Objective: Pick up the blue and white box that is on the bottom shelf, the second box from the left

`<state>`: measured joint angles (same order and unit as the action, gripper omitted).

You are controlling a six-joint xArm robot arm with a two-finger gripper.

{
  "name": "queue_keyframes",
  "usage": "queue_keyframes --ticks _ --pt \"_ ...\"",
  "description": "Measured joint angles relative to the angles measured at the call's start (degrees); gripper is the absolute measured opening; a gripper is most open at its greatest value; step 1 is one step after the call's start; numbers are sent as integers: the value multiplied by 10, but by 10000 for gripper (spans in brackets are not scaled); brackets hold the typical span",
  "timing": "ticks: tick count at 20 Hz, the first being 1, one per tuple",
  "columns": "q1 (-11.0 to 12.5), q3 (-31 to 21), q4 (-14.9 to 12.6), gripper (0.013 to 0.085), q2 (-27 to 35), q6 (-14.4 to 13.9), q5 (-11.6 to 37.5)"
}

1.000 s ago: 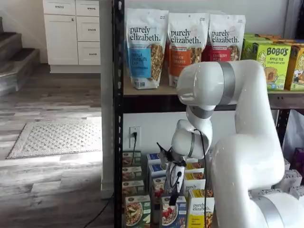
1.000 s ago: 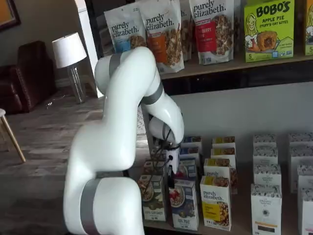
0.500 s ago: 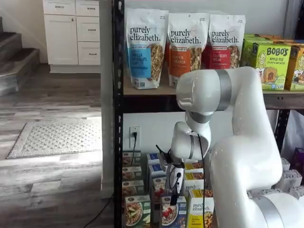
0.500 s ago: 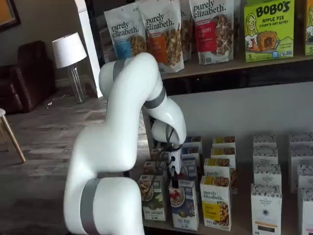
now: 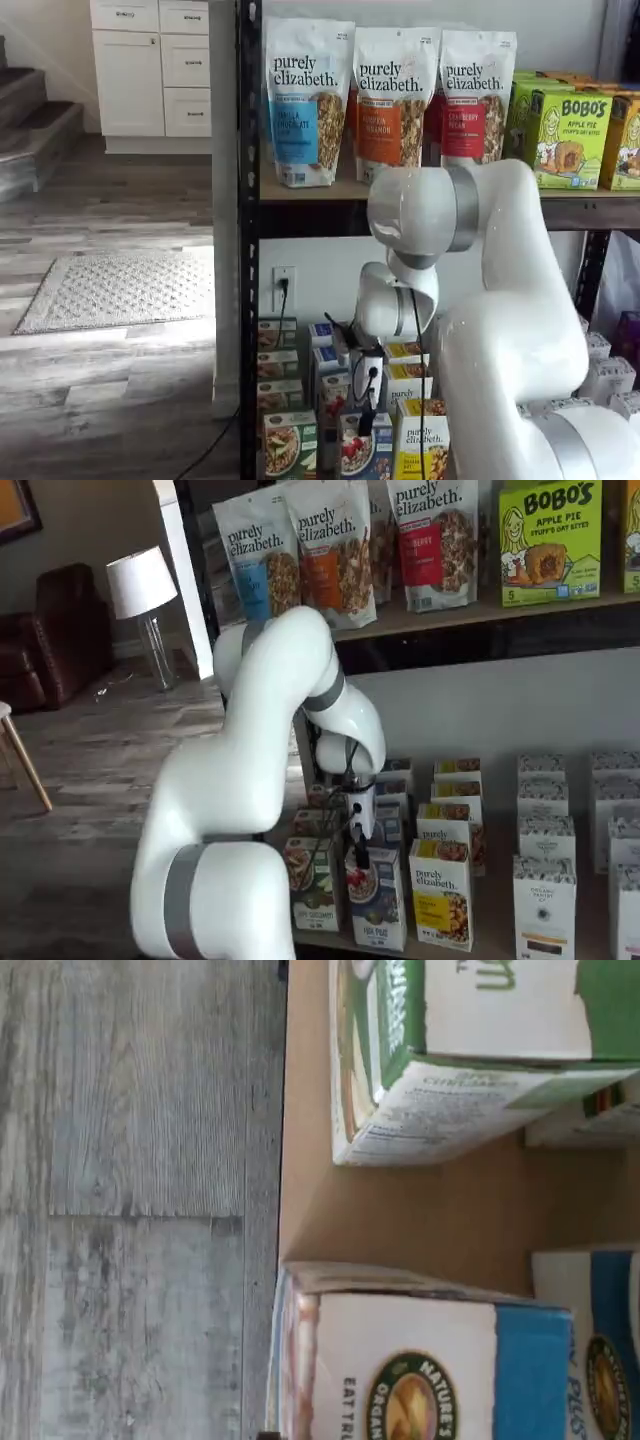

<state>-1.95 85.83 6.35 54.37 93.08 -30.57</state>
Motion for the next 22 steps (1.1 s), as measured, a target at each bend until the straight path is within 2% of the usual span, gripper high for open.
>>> queue_keyframes --ticks 10,16,22 --pt "-4 40 -28 850 39 -28 -12" --pt "-1 47 -34 850 45 -31 -23" --pt "-2 53 -55 850 49 -49 -39"
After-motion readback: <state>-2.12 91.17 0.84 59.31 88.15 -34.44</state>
